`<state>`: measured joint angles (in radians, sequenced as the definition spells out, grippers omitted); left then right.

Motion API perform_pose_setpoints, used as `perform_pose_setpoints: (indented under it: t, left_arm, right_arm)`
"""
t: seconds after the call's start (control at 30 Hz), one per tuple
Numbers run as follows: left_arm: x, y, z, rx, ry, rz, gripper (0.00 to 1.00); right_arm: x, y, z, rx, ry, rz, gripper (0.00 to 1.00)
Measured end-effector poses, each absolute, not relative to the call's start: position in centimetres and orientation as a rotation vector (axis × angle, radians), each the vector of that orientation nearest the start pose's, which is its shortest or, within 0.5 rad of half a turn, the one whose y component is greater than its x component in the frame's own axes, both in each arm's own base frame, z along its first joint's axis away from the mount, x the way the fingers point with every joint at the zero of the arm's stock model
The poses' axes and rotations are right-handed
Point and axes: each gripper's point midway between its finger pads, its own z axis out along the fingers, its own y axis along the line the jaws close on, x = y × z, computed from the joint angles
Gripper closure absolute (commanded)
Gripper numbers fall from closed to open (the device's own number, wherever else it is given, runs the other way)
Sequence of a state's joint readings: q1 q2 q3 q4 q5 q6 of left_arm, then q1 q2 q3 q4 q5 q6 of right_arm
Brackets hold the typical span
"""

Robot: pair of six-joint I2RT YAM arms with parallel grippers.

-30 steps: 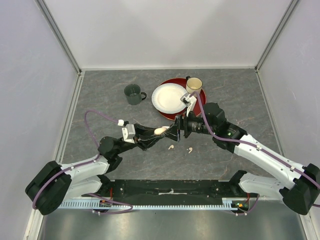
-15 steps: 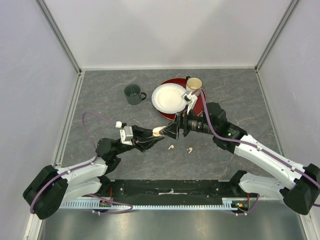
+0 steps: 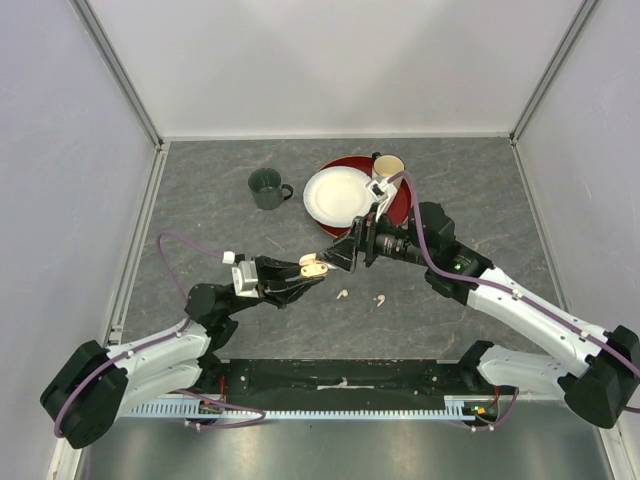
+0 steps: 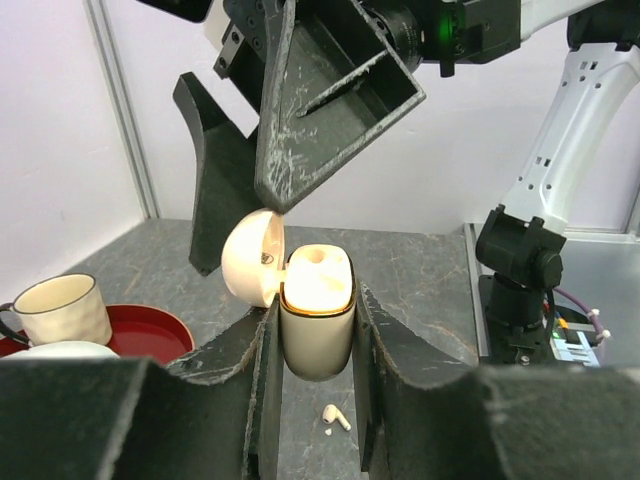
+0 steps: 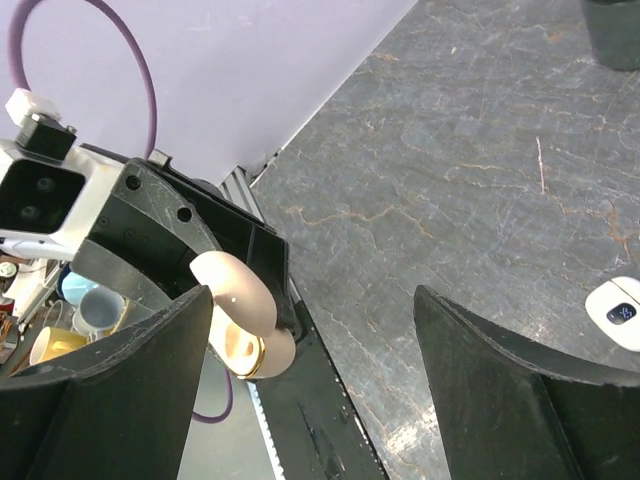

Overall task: Insert the wireless bluetooth earbuds into the charging case
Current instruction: Open the charging case, then pick up the earbud from the center of the board.

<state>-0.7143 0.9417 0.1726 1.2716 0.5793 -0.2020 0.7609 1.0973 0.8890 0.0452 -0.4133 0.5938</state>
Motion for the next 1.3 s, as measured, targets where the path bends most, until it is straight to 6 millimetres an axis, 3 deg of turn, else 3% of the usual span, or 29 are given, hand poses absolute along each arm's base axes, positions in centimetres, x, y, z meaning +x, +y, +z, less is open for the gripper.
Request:
perform_pose_setpoints:
  t: [0.3, 0.4, 0.5, 0.63, 0.8, 0.9, 1.03, 1.3]
  left_arm:
    - [15.5, -25.8, 26.6, 0.774, 0.905, -1.049, 0.98]
    - [15.4, -25.5, 26.9, 0.767, 0.890, -1.036, 0.98]
    - [15.2, -25.1, 27.3, 0.756, 0.871, -1.018, 0.98]
    - [14.4, -24.2, 28.3, 0.750, 0.831, -0.997, 0.98]
    - [13.5, -22.9, 29.0, 0.730, 0.790, -0.967, 0.98]
    - [13.2, -22.3, 29.0, 0.722, 0.781, -0.949, 0.98]
    - [13.0, -21.7, 29.1, 0.713, 0.781, -0.924, 0.98]
    - [13.5, -21.3, 28.3, 0.724, 0.813, -0.867, 0.98]
  right_arm:
    - [20.4, 30.4, 32.4, -0.439, 1.725, 1.300, 0.11]
    - [21.2, 29.5, 32.5, -0.385, 1.735, 1.248, 0.13]
    - [23.2, 27.7, 30.3, -0.266, 1.830, 1.121, 0.19]
    - [24.8, 24.4, 24.4, -0.065, 2.032, 0.913, 0.32]
    - [23.0, 21.0, 14.8, 0.110, 2.315, 0.710, 0.42]
    - [21.9, 19.7, 10.8, 0.164, 2.452, 0.592, 0.45]
    - [21.2, 19.0, 7.7, 0.214, 2.554, 0.455, 0.48]
    - [21.0, 18.6, 4.8, 0.310, 2.605, 0.294, 0.51]
